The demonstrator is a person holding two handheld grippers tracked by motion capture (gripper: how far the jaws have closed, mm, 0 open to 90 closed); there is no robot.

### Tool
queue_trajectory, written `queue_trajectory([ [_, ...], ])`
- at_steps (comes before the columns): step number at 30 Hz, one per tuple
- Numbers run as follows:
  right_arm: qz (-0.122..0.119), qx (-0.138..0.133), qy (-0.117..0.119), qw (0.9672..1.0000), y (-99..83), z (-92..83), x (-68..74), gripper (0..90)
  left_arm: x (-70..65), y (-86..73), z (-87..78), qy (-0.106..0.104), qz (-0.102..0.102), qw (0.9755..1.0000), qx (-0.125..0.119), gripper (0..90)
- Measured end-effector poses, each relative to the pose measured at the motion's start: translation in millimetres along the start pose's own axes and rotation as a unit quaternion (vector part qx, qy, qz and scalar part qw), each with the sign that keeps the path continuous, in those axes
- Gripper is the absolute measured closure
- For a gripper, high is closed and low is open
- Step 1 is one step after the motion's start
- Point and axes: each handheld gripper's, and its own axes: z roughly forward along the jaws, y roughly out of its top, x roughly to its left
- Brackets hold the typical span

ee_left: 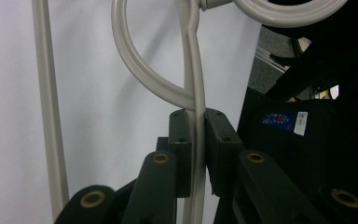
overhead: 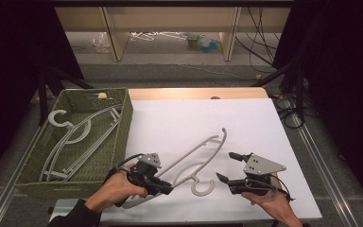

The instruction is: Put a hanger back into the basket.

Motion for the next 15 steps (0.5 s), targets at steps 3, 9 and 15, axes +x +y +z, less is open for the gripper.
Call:
queue_trajectory([
  [3,-0.023,0.0,0.018,0.9996,2.9,8.8,5.2,21.8,-3.6,-2.9,1.8,-0.009,0.002,0.9999,0.005,81.3],
  [9,-0.064,0.031,0.049,0.9962,6.0,21.7,14.2,23.2,-7.0,-5.4,4.6,-0.021,0.009,0.9996,0.017,81.3],
  [15,-0.103,0.057,0.079,0.9899,6.0,32.5,18.1,27.2,-8.9,-5.9,6.0,-0.034,0.024,0.9989,0.021,81.3],
])
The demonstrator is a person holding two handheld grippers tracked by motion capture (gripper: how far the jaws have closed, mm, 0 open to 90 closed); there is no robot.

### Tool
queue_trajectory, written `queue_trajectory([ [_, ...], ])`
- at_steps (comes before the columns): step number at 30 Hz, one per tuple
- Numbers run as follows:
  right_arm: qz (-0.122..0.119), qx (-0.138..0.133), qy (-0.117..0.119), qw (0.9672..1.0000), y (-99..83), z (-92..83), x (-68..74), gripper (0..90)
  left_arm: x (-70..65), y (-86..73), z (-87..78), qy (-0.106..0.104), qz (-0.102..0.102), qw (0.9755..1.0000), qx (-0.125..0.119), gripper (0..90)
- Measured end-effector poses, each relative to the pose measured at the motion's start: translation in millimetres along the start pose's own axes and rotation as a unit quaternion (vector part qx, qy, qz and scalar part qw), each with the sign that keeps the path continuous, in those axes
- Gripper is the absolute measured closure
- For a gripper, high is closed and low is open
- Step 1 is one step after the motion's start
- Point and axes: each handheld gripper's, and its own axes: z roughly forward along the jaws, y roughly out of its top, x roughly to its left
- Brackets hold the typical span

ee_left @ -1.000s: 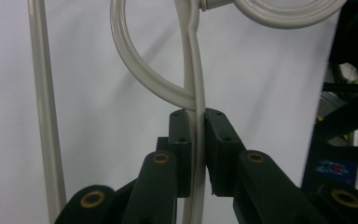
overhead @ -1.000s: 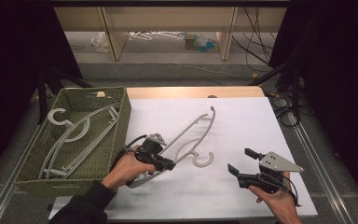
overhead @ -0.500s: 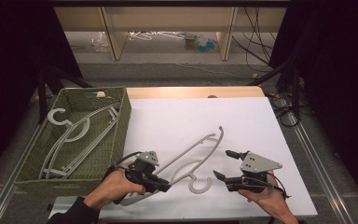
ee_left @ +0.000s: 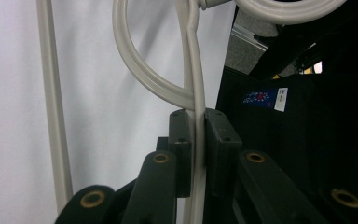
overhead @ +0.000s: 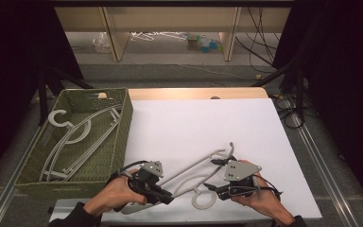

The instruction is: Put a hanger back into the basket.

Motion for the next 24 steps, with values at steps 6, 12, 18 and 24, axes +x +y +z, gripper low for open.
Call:
queue_trajectory([
  [6,-0.056,0.024,0.042,0.9973,0.9,7.8,-0.3,51.2,2.2,-0.6,-0.2,-0.01,0.004,0.9999,0.006,81.2],
  [12,-0.123,0.036,0.059,0.9899,2.3,7.7,1.0,64.7,6.1,-3.8,2.3,-0.002,0.003,1.0,-0.001,80.7],
  [18,-0.178,0.035,0.068,0.981,4.4,6.7,0.6,69.9,0.7,1.8,2.4,0.035,0.044,0.9984,0.002,73.7],
  [24,-0.21,0.029,0.074,0.9745,9.6,5.1,2.1,74.2,-15.0,15.1,2.7,0.13,0.125,0.9837,-0.002,60.0],
])
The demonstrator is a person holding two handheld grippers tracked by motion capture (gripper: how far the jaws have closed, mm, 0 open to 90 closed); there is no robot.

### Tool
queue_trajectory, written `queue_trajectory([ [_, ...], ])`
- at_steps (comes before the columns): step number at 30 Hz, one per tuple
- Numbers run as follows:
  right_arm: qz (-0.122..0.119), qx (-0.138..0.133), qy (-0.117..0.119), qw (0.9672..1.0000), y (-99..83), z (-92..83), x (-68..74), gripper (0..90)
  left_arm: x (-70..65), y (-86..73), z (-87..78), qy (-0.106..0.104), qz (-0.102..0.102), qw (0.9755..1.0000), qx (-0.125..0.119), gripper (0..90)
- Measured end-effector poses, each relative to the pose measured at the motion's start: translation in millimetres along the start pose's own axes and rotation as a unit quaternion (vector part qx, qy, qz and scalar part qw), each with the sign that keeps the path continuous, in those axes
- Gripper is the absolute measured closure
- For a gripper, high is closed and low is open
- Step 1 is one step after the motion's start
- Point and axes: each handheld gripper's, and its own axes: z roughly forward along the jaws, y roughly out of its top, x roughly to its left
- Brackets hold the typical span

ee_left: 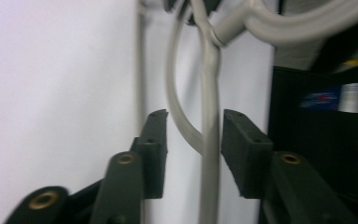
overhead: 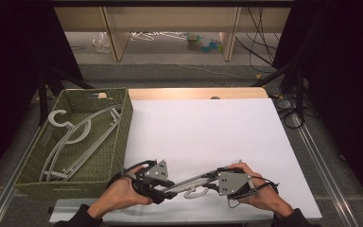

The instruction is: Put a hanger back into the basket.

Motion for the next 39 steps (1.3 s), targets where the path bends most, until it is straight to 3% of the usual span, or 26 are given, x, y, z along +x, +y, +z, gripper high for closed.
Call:
queue_trajectory([
  [3,-0.013,-0.007,0.001,0.9999,0.6,0.1,-2.3,74.8,-3.2,6.1,4.4,0.022,0.036,0.9989,0.019,58.8],
  [5,-0.013,-0.004,0.001,0.9999,1.2,-0.4,-2.9,75.0,-7.2,8.3,10.9,0.022,0.034,0.999,0.019,59.4],
  [6,-0.013,-0.005,0.0,0.9999,1.3,-0.8,-3.2,75.2,-6.9,9.6,12.1,0.022,0.048,0.9981,0.031,59.0],
  [7,-0.01,-0.007,0.001,0.9999,1.1,-1.1,-3.2,75.3,-8.6,10.3,15.3,0.027,0.04,0.9986,0.021,59.3],
  [8,-0.007,-0.008,0.002,0.9999,1.0,-1.4,-3.0,75.3,-7.2,11.6,15.6,0.026,0.051,0.9979,0.032,60.1],
  [9,-0.004,-0.006,-0.001,1.0,0.9,-1.7,-3.2,75.2,-8.2,12.4,17.6,0.033,0.041,0.9983,0.023,60.5],
  [10,-0.006,-0.007,0.0,1.0,0.8,-1.6,-4.4,75.1,-7.4,13.4,17.5,0.032,0.05,0.9977,0.032,61.3],
  [15,0.005,-0.007,-0.002,1.0,0.3,-2.0,-4.6,74.9,-7.9,18.3,20.7,0.032,0.057,0.9974,0.031,65.4],
  [16,0.011,-0.011,0.001,0.9999,0.6,-2.0,-3.8,74.8,-9.0,19.0,22.8,0.034,0.048,0.998,0.023,65.9],
  [17,0.012,-0.012,0.002,0.9999,0.5,-1.9,-4.0,74.7,-7.7,20.3,22.3,0.032,0.059,0.9972,0.032,66.4],
  [18,0.013,-0.011,0.002,0.9998,0.5,-2.1,-3.7,74.7,-8.2,20.9,24.4,0.035,0.051,0.9978,0.023,67.5],
  [19,0.012,-0.01,0.001,0.9999,0.7,-1.9,-3.7,74.7,-7.0,21.9,24.0,0.035,0.06,0.9971,0.032,68.7],
  [24,0.022,-0.011,-0.002,0.9997,0.2,-2.7,-4.2,74.3,-8.6,24.5,24.4,0.038,0.062,0.9968,0.033,78.6],
  [26,0.027,-0.013,-0.006,0.9995,-0.2,-3.1,-5.5,73.5,-8.8,25.4,24.5,0.041,0.052,0.9974,0.027,78.9],
  [27,0.029,-0.014,-0.008,0.9994,-0.4,-3.6,-5.9,72.5,-8.0,26.2,23.5,0.04,0.058,0.997,0.033,79.0],
  [31,0.057,-0.017,-0.026,0.9979,-0.8,-6.7,-7.7,59.9,-4.5,27.4,22.7,0.039,0.042,0.998,0.027,79.1],
  [33,0.08,-0.019,-0.041,0.9958,-1.3,-8.2,-9.6,51.2,-1.3,27.7,20.9,0.034,0.024,0.999,0.015,79.1],
  [35,0.114,-0.028,-0.054,0.9916,-1.4,-10.5,-11.0,43.9,3.6,27.7,17.7,0.033,0.004,0.9994,0.007,79.1],
  [36,0.13,-0.037,-0.066,0.9887,-1.4,-12.0,-12.2,40.2,5.9,27.6,15.7,0.034,-0.004,0.9994,0.001,79.2],
  [37,0.145,-0.044,-0.072,0.9857,-1.2,-13.7,-13.5,37.6,10.5,27.7,11.1,0.03,0.006,0.9994,0.015,79.2],
  [39,0.176,-0.055,-0.089,0.9788,-0.4,-18.0,-15.1,31.1,15.7,26.5,5.8,0.029,-0.017,0.9994,0.003,79.3],
])
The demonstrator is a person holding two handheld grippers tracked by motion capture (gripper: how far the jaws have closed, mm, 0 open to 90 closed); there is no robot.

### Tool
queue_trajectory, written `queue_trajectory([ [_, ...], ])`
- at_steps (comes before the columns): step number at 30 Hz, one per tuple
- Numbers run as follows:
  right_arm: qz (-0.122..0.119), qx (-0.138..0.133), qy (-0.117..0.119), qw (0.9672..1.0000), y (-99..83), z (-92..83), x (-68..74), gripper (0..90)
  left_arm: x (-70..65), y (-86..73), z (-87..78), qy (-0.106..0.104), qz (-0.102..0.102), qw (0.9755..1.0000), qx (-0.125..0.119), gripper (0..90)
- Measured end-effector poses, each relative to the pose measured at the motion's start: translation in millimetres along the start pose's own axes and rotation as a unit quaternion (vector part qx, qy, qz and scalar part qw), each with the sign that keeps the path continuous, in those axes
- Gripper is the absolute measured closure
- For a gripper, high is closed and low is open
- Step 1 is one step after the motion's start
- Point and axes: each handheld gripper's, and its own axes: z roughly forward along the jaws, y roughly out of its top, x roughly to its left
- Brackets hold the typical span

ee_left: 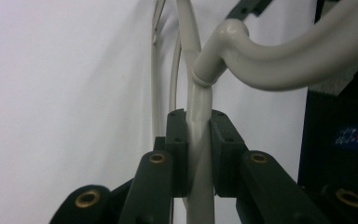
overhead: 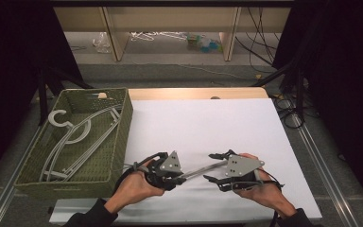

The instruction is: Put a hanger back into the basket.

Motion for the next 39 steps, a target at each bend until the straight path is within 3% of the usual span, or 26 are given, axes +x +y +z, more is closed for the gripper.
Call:
queue_trajectory([
  [4,0.049,-0.023,-0.03,0.9981,2.2,-8.7,-1.7,25.2,11.5,-3.3,-10.8,0.001,-0.042,0.9989,-0.019,79.3],
  [6,0.081,-0.031,-0.036,0.9956,3.2,-13.4,-2.5,23.6,13.5,-4.0,-13.8,0.002,-0.078,0.9957,-0.05,79.4],
  [8,0.107,-0.039,-0.047,0.9924,3.5,-15.9,-2.6,18.7,18.4,-5.4,-20.8,-0.002,-0.087,0.9949,-0.051,79.3],
  [9,0.119,-0.041,-0.049,0.9908,3.7,-16.9,-2.2,18.9,19.6,-5.8,-23.2,-0.006,-0.1,0.9931,-0.062,79.4],
  [12,0.133,-0.031,-0.052,0.9893,2.6,-20.0,1.3,18.4,26.2,-7.3,-32.8,-0.008,-0.111,0.9908,-0.076,79.4],
  [18,0.154,-0.026,-0.049,0.9866,-4.5,-21.4,7.6,19.4,31.4,-10.6,-48.5,-0.012,-0.135,0.9853,-0.104,79.4],
  [21,0.153,-0.025,-0.05,0.9867,-7.8,-23.9,9.8,19.4,31.7,-10.3,-57.0,-0.009,-0.14,0.9839,-0.111,79.5],
  [30,0.171,-0.038,-0.059,0.9829,-12.9,-32.4,15.3,18.6,36.1,-6.9,-87.6,0.007,-0.145,0.981,-0.129,79.5],
  [33,0.177,-0.038,-0.059,0.9818,-14.7,-34.2,15.8,18.2,38.6,-7.7,-98.0,0.004,-0.156,0.9773,-0.143,79.5],
  [35,0.179,-0.037,-0.059,0.9814,-15.6,-35.0,15.9,18.1,40.5,-8.5,-104.7,0.008,-0.154,0.977,-0.147,79.5],
  [39,0.18,-0.035,-0.058,0.9813,-16.3,-35.5,16.6,18.0,43.7,-9.5,-115.8,0.006,-0.164,0.9735,-0.159,79.6],
])
